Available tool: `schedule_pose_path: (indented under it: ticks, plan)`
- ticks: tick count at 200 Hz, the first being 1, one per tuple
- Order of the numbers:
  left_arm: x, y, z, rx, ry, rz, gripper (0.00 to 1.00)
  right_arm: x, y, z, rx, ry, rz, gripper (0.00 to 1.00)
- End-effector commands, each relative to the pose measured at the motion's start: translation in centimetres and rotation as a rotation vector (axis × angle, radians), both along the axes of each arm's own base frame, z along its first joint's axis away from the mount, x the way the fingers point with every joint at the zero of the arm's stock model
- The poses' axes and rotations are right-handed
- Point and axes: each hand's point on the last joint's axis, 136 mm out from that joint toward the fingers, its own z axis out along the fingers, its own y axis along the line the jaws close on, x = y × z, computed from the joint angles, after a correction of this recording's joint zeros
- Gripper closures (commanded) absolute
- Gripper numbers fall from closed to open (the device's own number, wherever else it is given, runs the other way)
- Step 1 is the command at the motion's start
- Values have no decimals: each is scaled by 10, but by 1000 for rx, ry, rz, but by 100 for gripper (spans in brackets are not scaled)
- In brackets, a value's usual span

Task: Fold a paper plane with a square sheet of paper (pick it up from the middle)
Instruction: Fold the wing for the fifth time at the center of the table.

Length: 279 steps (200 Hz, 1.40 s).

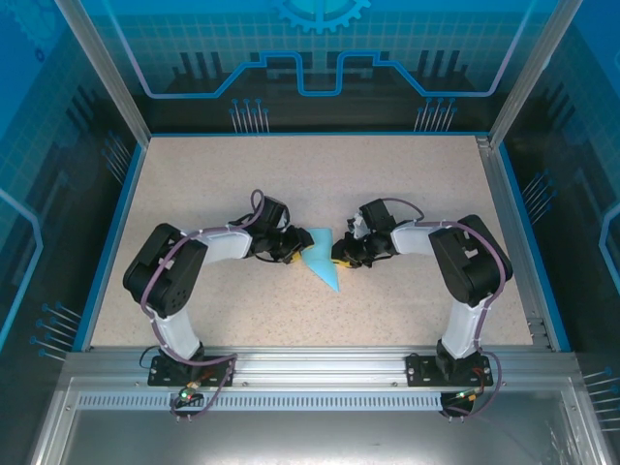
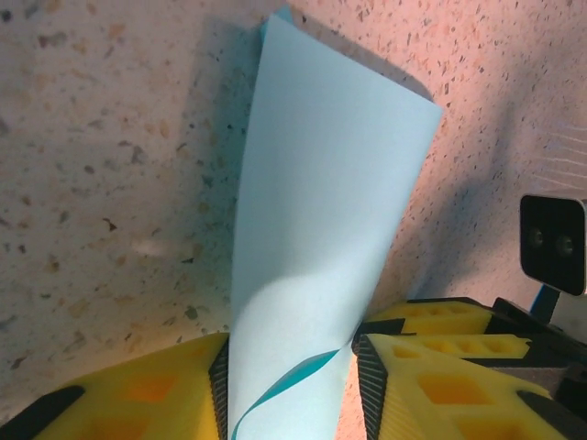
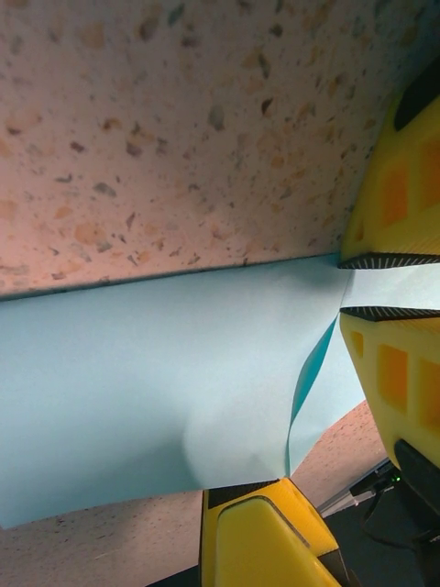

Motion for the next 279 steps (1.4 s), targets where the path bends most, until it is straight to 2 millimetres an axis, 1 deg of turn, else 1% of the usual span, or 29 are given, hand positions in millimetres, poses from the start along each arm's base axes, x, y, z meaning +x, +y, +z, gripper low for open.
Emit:
schedule_pose_path:
  ticks: [1,13,33,83,92,120,149,178,192,215,232,256,279]
  plan:
    - [11,-5,8,-57,1,10,58,-17,-21,-42,-113,109,-22,79]
    - [13,-5,8,-66,1,10,57,-16,-21,-42,-116,107,-22,79]
    - [15,-3,5,-76,7,14,54,-15,-21,-43,-118,108,-24,79]
    - [19,-7,2,-120,23,-1,53,-16,-23,-45,-134,109,-16,80]
    - [19,-8,2,-131,23,-5,56,-16,-23,-46,-137,109,-15,80]
    - [18,-6,3,-135,25,-10,59,-17,-25,-47,-154,106,-9,81]
    - [17,-7,9,-157,16,-19,63,-17,-28,-47,-170,105,-9,82]
    - [12,-5,12,-159,7,-31,71,-14,-27,-44,-162,94,-8,81]
    - [10,-5,12,-165,6,-34,73,-12,-23,-40,-144,77,1,80]
    - [9,-6,14,-180,4,-37,85,-7,-18,-29,-112,35,15,76]
    - [8,-6,15,-186,1,-26,89,-3,-15,-19,-90,-1,20,72]
    - [8,-2,15,-182,-4,4,95,5,-11,2,-65,-75,17,67]
    - [6,3,17,-164,-18,47,96,10,-20,24,-106,-165,-2,65]
